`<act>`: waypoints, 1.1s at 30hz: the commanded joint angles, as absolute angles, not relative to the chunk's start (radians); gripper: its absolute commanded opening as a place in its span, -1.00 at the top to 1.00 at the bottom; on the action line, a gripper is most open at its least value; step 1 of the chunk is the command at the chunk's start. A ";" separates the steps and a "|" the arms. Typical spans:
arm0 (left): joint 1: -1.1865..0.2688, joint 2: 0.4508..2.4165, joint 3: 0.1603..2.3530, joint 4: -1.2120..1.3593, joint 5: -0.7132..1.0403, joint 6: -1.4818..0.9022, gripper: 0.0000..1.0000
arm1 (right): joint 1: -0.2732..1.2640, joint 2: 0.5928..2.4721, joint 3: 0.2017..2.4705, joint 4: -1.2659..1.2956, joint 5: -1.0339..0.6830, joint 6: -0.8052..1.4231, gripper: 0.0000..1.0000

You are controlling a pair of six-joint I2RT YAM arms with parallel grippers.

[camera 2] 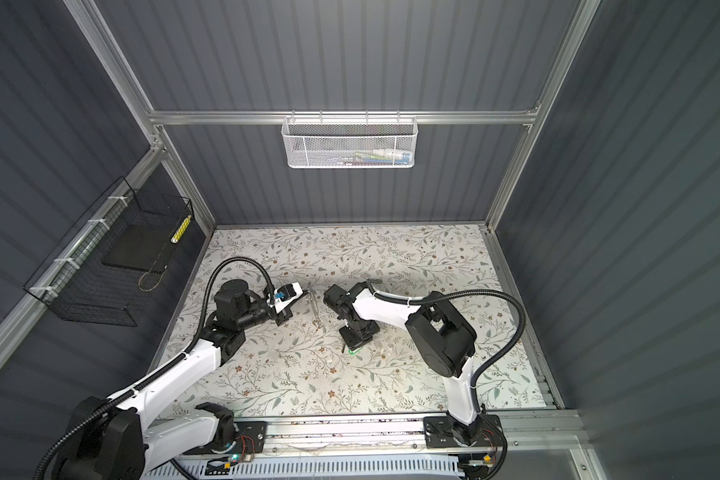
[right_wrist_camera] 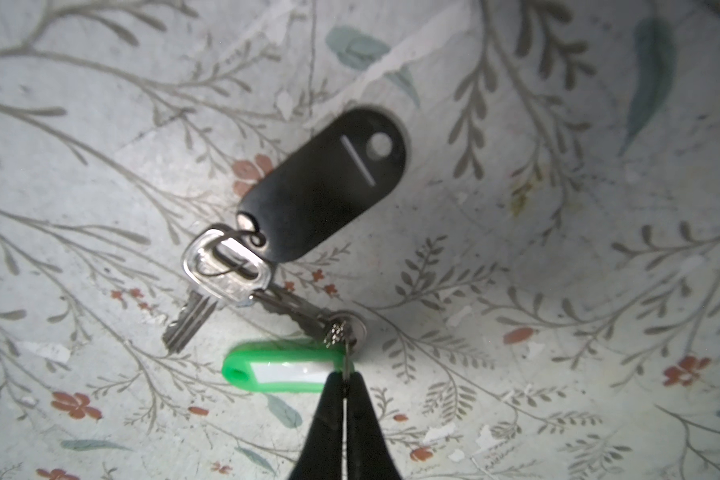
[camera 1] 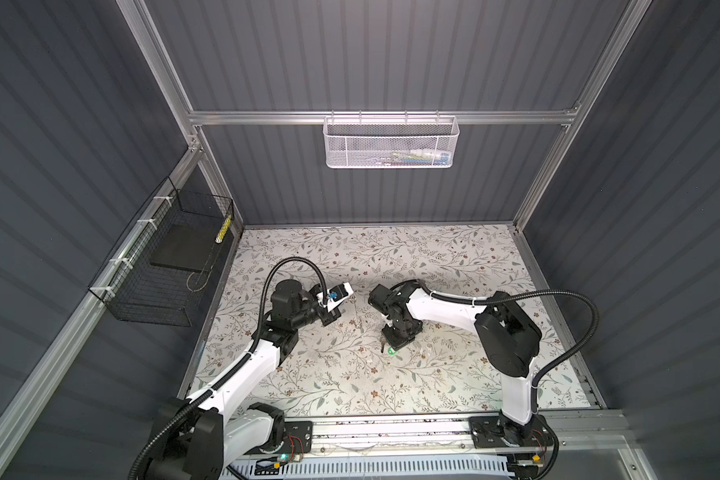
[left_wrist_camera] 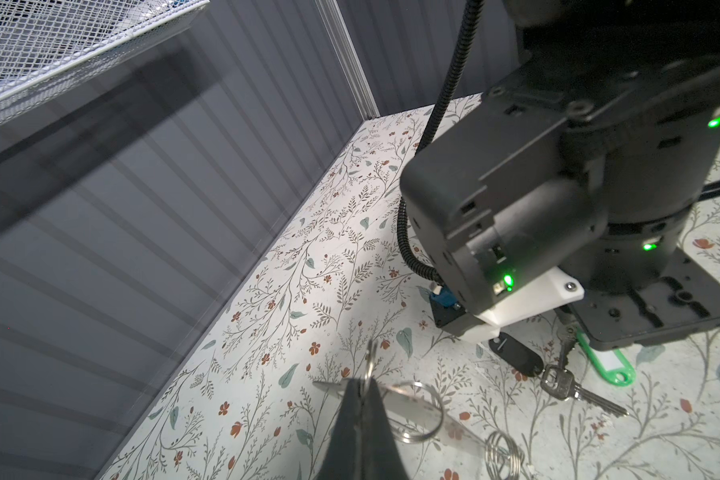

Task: Put the keys on the keyring
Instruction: 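Grasp the green tag's ring with the right gripper and lift, then carry the green-tag keys with the right gripper toward the left gripper's plate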

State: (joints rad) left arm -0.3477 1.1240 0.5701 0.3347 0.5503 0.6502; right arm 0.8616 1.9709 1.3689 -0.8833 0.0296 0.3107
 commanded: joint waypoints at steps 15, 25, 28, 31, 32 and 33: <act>-0.354 1.114 0.566 0.353 0.582 0.656 1.00 | 0.848 1.741 1.123 -0.660 0.008 0.135 0.99; -0.366 1.118 0.558 0.370 0.610 0.654 1.00 | 0.847 1.543 0.931 -0.453 -0.073 -0.093 1.00; -0.370 1.121 0.558 0.369 0.614 0.654 1.00 | 0.845 1.527 0.918 -0.458 -0.087 -0.141 1.00; -0.371 1.120 0.558 0.370 0.621 0.657 1.00 | 0.844 1.510 0.911 -0.453 -0.091 -0.163 1.00; -0.372 1.121 0.557 0.369 0.627 0.658 1.00 | 0.844 1.499 0.906 -0.442 -0.096 -0.171 1.00; -0.374 1.119 0.557 0.370 0.635 0.660 1.00 | 0.844 1.482 0.894 -0.424 -0.103 -0.176 1.00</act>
State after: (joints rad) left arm -0.3660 1.1240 0.5690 0.3378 0.5968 0.6502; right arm 0.8494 1.5188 0.9157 -0.4572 -0.0727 -0.1173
